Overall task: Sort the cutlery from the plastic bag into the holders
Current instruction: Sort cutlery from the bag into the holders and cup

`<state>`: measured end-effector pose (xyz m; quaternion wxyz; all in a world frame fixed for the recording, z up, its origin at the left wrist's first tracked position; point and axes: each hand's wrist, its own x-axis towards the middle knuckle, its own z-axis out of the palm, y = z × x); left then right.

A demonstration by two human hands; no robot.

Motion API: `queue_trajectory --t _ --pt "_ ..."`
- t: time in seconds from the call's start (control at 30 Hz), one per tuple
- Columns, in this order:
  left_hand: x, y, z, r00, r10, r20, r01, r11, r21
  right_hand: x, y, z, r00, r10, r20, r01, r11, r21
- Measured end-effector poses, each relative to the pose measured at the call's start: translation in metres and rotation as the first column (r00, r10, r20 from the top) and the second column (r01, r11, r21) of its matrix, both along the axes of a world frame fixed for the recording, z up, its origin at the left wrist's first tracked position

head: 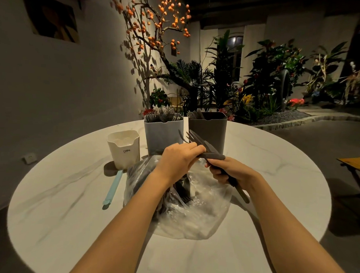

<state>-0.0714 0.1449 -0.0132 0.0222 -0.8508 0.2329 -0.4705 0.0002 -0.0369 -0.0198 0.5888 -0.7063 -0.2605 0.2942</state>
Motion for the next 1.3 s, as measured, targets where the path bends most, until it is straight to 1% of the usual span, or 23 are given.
queue_trajectory --t 0.13,0.2,0.3,0.37,0.43,0.5,0.57,0.63,0.73,0.83,0.97,1.07,1.17,1.2,1.23,1.27,1.3 --pt "-0.011 -0.001 0.001 0.973 0.133 -0.186 -0.138 0.99 -0.016 -0.001 -0.001 0.001 0.999 0.012 -0.052 -0.013 1.0 -0.015" --pt "-0.015 -0.004 0.002 0.963 0.164 -0.214 -0.176 0.984 -0.037 -0.001 -0.001 0.002 0.996 0.014 -0.089 -0.013 1.0 0.003" --pt "-0.014 -0.01 0.004 0.965 0.179 -0.191 -0.198 0.976 -0.086 -0.003 0.0 0.001 0.991 0.021 -0.129 -0.017 0.999 0.031" --pt "-0.013 -0.013 0.003 0.938 0.235 -0.253 -0.259 0.964 -0.066 -0.005 0.001 0.002 0.988 0.039 -0.149 -0.035 0.999 0.031" --pt "-0.013 -0.015 0.001 0.906 0.265 -0.329 -0.292 0.956 -0.035 -0.006 0.002 0.002 0.993 0.045 -0.11 -0.052 0.997 -0.06" --pt "-0.013 -0.016 0.001 0.891 0.287 -0.35 -0.302 0.953 0.013 -0.005 0.003 0.002 0.998 0.051 -0.037 -0.057 0.982 -0.183" --pt "-0.014 -0.018 0.001 0.886 0.291 -0.362 -0.297 0.954 0.039 -0.005 0.003 0.002 0.998 0.065 -0.01 -0.066 0.972 -0.225" --pt "-0.013 -0.018 -0.001 0.89 0.264 -0.373 -0.275 0.961 0.025 -0.006 0.001 0.003 0.996 0.093 0.007 -0.09 0.972 -0.216" --pt "-0.013 -0.02 -0.001 0.884 0.227 -0.408 -0.267 0.963 -0.041 -0.007 -0.001 0.003 0.991 0.126 0.046 -0.114 0.971 -0.209" --pt "-0.014 -0.022 0.0 0.872 0.19 -0.452 -0.268 0.957 -0.114 -0.006 -0.001 0.003 0.989 0.147 0.024 -0.142 0.978 -0.153" --pt "-0.013 -0.022 -0.003 0.884 0.143 -0.445 -0.249 0.95 -0.19 -0.002 0.0 0.0 0.99 0.138 0.025 -0.135 0.984 -0.117" --pt "-0.009 -0.019 -0.008 0.931 0.18 -0.319 -0.236 0.96 -0.148 0.001 0.001 -0.002 0.989 0.149 0.012 -0.147 0.983 -0.109" --pt "-0.004 -0.018 -0.008 0.946 0.299 -0.129 -0.321 0.921 -0.219 0.001 0.003 -0.003 0.995 0.096 0.0 -0.096 0.99 -0.107" --pt "-0.006 -0.019 -0.006 0.935 0.349 -0.066 -0.354 0.902 -0.247 0.002 0.003 -0.004 0.998 0.068 -0.003 -0.068 0.992 -0.102" --pt "-0.009 -0.02 -0.002 0.928 0.365 -0.076 -0.371 0.884 -0.283 0.003 0.004 -0.005 0.999 0.045 -0.006 -0.045 0.995 -0.093" --pt "-0.012 -0.021 0.002 0.913 0.382 -0.144 -0.409 0.851 -0.329 0.005 0.004 -0.006 1.0 0.026 -0.009 -0.027 0.996 -0.081" --pt "-0.012 -0.022 0.001 0.874 0.407 -0.266 -0.48 0.806 -0.347 0.006 0.004 -0.007 1.0 0.01 -0.011 -0.011 0.998 -0.068"
